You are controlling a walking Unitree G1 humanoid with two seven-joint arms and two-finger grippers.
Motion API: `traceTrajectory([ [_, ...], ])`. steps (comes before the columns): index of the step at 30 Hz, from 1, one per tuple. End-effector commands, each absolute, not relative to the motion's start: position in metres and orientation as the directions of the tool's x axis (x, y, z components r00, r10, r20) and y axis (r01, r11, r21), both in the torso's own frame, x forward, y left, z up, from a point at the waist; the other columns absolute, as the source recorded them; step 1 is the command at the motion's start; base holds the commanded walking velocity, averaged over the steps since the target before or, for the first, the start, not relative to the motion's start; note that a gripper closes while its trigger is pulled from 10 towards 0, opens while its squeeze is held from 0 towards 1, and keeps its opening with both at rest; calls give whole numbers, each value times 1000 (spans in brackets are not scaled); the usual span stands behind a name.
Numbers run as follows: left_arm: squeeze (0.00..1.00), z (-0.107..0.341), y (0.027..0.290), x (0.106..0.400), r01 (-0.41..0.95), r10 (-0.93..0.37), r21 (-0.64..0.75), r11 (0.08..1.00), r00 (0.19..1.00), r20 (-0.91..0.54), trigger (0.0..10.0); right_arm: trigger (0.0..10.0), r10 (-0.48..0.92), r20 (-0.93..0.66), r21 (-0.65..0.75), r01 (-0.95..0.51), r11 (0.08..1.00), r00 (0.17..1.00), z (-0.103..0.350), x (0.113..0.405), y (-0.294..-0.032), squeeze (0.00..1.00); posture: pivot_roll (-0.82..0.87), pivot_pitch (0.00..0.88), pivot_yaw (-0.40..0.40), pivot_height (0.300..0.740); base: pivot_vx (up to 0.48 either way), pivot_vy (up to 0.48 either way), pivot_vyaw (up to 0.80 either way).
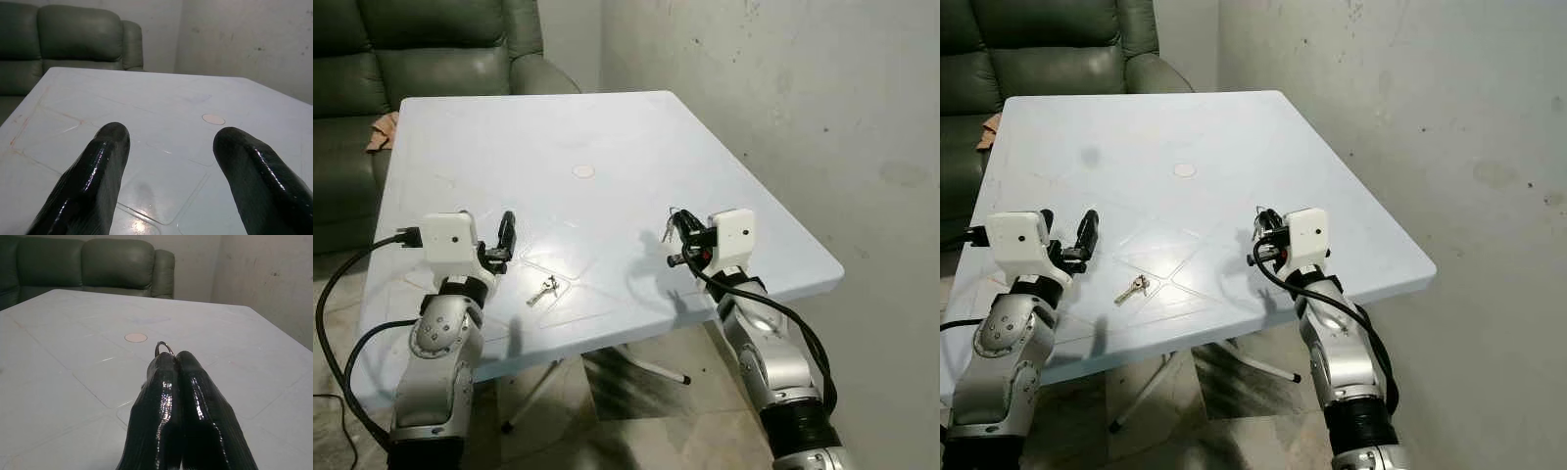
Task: Hang keys on a hook
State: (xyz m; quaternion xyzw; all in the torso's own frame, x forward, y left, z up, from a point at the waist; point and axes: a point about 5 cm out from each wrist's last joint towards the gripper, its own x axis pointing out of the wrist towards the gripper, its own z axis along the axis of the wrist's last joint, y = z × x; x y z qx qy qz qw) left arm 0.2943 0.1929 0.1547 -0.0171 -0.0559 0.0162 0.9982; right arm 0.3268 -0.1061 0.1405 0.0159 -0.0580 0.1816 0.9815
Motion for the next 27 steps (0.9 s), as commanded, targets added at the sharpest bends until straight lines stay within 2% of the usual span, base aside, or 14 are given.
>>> traceTrajectory([
  [1, 0, 156, 192, 293, -36, 40, -40, 999, 993, 109, 10000, 10000, 352, 126, 3, -355, 935, 927, 143, 329, -108, 0, -22, 0, -54, 740, 0, 285, -650],
  [8, 0, 155, 193, 292, -48, 53, -53, 997, 993, 106, 10000, 10000, 354, 126, 1, -357, 934, 927, 144, 330, -108, 0, -20, 0, -59, 740, 0, 450, -648],
  [27, 0, 154, 195, 294, -90, 95, -62, 994, 992, 86, 10000, 10000, 353, 124, -8, -355, 935, 927, 144, 331, -110, 0, -21, 0, -67, 740, 0, 0, -640],
])
